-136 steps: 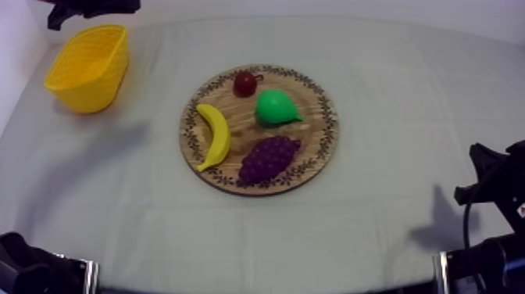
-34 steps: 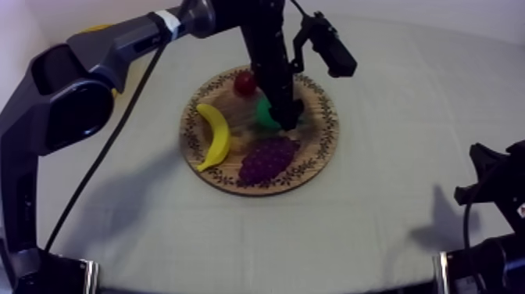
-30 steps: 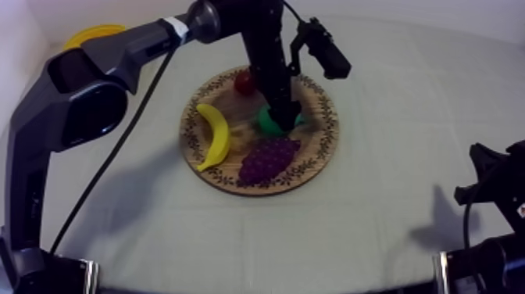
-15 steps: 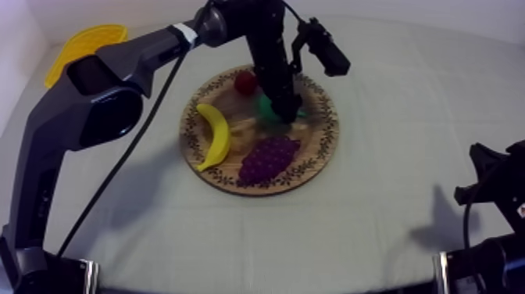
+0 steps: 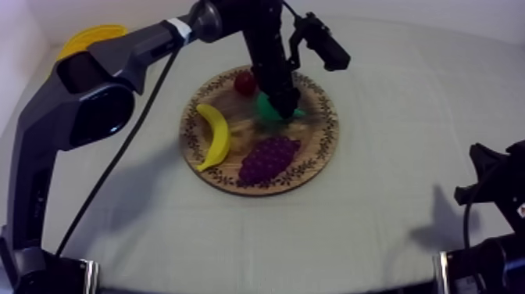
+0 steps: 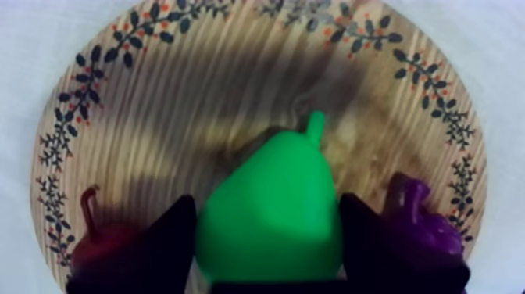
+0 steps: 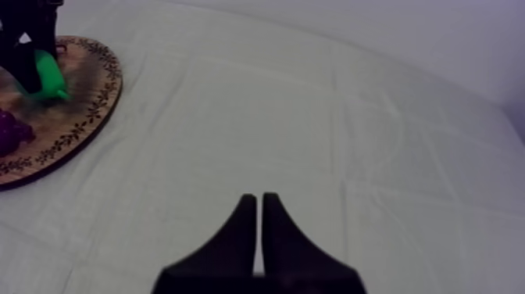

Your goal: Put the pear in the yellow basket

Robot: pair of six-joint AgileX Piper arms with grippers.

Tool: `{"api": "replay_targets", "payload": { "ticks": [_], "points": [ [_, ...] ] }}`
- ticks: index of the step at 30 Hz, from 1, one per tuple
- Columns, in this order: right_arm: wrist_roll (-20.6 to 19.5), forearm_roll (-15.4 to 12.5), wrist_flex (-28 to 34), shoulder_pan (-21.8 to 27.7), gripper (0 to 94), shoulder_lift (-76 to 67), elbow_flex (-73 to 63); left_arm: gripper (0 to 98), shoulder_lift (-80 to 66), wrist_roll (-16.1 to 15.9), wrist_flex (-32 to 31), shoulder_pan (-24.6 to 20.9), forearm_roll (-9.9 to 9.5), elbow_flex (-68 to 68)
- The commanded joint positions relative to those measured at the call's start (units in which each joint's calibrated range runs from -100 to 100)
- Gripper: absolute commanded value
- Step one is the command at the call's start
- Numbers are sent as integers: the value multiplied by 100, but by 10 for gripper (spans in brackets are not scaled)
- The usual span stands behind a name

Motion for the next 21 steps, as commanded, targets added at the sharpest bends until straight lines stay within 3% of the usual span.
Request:
{"api": "replay_targets", "payload": {
  "ticks": [1, 21],
  "points": [
    [3, -1, 1, 0, 4, -2, 0, 474, -120, 11, -3, 21, -4, 105],
    [3, -1, 1, 0, 4, -2, 0, 487, -2889, 271, -106, 244, -118, 1929]
  ]
}}
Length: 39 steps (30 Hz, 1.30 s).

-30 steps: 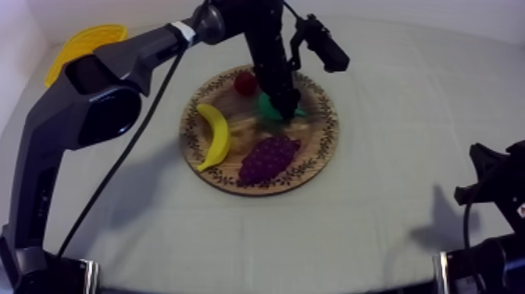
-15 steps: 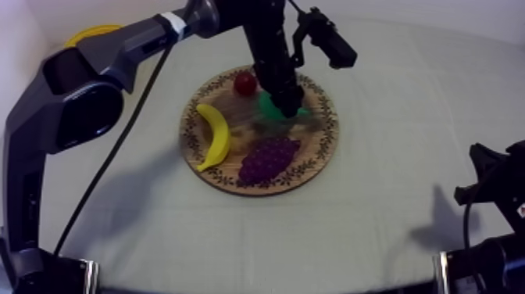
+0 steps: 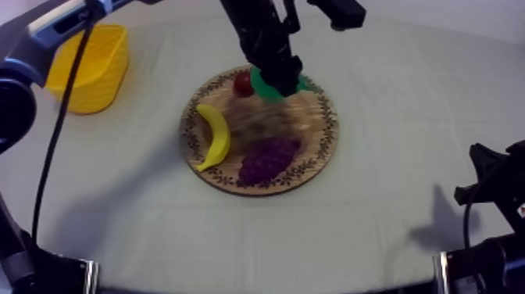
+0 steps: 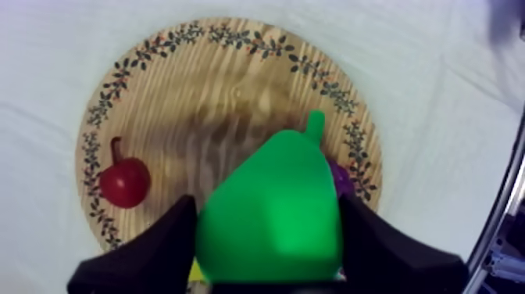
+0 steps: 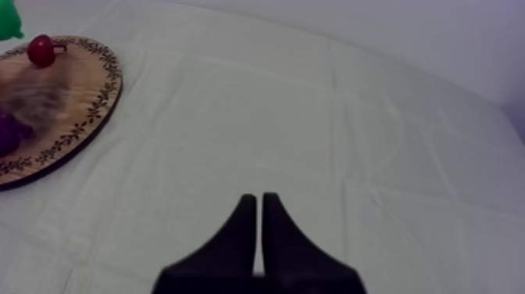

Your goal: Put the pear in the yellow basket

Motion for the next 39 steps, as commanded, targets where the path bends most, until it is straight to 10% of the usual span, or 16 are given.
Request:
{"api": "replay_targets", "payload": {
  "ticks": [1, 39],
  "points": [
    [3, -1, 1, 0, 4, -2, 0, 488, -514, 19, -8, -31, -16, 255],
    [3, -1, 1, 0, 4, -2, 0, 473, -700, -401, -19, -3098, -355, 717]
  ]
}}
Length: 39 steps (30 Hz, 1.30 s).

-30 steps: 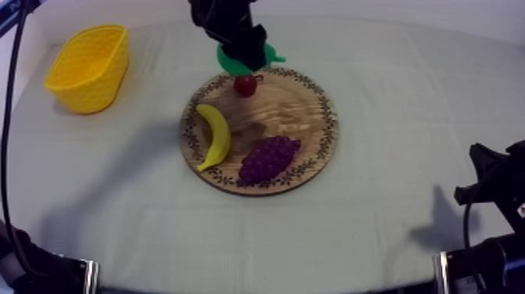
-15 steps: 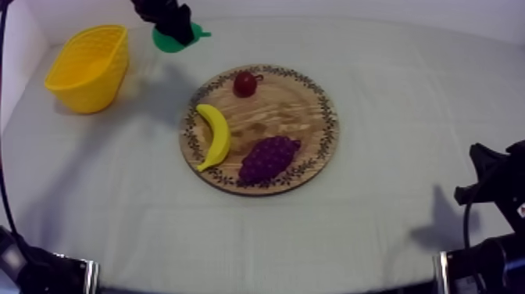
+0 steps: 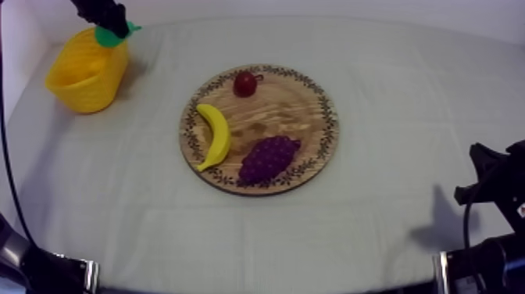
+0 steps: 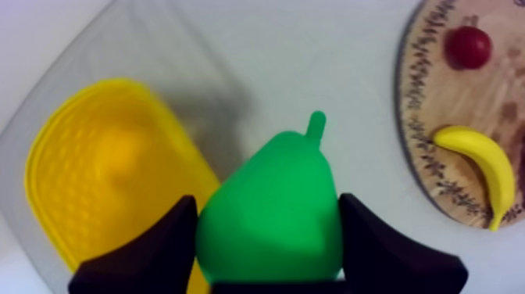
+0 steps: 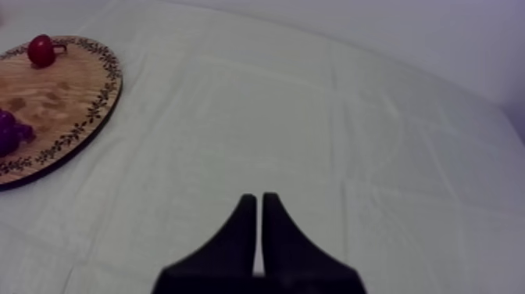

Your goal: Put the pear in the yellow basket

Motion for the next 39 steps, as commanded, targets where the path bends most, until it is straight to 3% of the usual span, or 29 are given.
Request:
{"api": "replay_targets", "payload": {
  "ticks": [1, 15, 24, 31, 35, 39],
  "points": [
    [0, -1, 1, 0, 4, -2, 0, 473, 64, -11, 4, -313, -10, -84],
    [0, -1, 1, 0, 4, -2, 0, 531, 631, 61, 18, -1067, 50, -387],
    [0, -1, 1, 0, 4, -2, 0, 747, 832, 271, -236, -1133, 291, -96],
    [0, -1, 1, 0, 4, -2, 0, 932, 706, 467, -522, -1085, 301, 309],
    [-1, -1, 1, 0, 4, -2, 0, 934, 530, 507, -639, -1072, 304, 463],
    [0, -1, 1, 0, 4, -2, 0, 830, 244, 523, -846, -1064, 311, 665]
  ]
}}
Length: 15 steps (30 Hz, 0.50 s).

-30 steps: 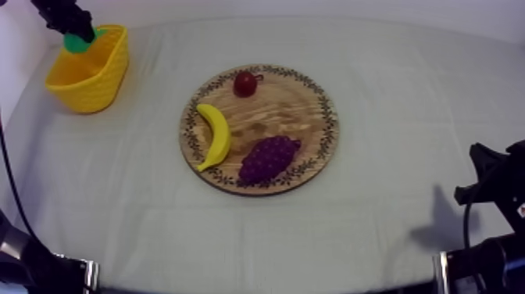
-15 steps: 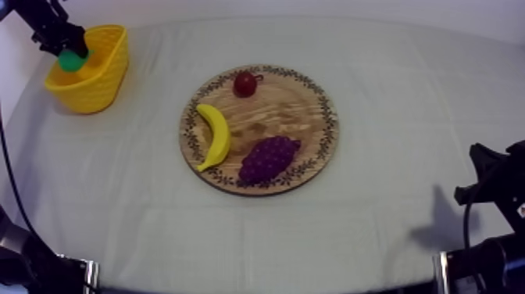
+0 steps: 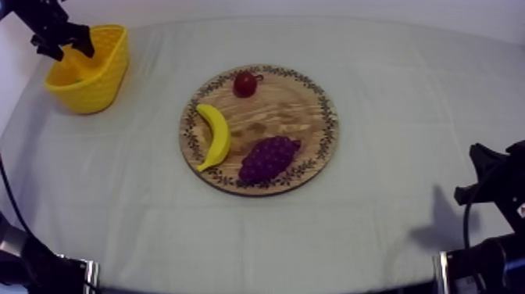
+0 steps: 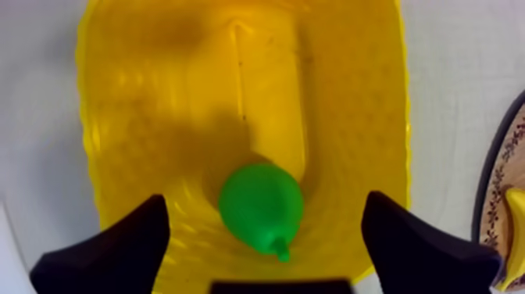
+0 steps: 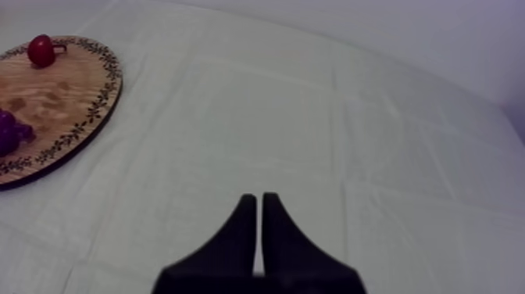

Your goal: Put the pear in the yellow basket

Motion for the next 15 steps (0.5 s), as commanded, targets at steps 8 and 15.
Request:
{"api": "replay_targets", "payload": {
  "ticks": [8, 15],
  "points": [
    [-2, -1, 1, 0, 4, -2, 0, 469, -1012, 172, -984, 53, 17, 943],
    [-2, -1, 1, 0, 4, -2, 0, 238, -2335, 262, -2353, 153, 35, 2464]
  ]
}}
